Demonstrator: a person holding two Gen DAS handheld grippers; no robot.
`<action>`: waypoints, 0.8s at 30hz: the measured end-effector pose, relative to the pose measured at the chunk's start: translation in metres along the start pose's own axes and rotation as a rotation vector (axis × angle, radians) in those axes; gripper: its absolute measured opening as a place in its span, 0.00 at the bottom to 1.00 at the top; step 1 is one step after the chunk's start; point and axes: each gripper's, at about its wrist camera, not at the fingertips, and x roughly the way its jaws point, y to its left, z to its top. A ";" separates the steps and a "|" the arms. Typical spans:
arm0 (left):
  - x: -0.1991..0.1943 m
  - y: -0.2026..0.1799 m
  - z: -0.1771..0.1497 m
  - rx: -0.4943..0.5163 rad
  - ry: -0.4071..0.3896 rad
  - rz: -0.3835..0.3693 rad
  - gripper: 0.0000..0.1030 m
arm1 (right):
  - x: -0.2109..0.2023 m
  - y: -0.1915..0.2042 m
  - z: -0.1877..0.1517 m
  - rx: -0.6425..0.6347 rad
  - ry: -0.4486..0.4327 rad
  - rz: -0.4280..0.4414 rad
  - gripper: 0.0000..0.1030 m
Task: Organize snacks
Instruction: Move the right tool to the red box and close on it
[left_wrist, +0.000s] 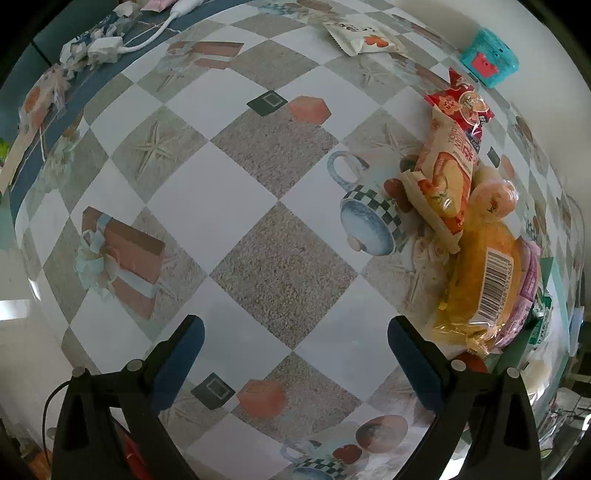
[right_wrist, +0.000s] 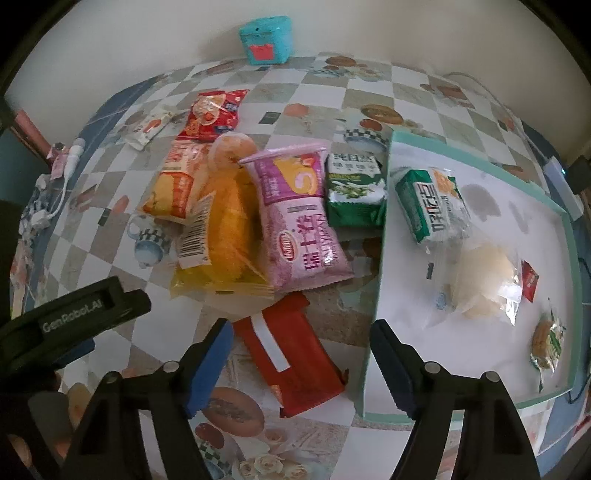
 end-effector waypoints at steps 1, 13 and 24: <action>0.000 0.001 0.000 -0.002 0.001 -0.002 0.97 | 0.001 0.002 -0.001 -0.008 0.002 0.001 0.73; -0.001 0.000 0.001 -0.005 0.014 -0.020 0.97 | 0.025 0.007 -0.006 -0.034 0.080 0.000 0.51; 0.006 -0.013 0.005 -0.004 0.038 -0.041 0.97 | 0.034 0.015 -0.010 -0.059 0.088 -0.035 0.42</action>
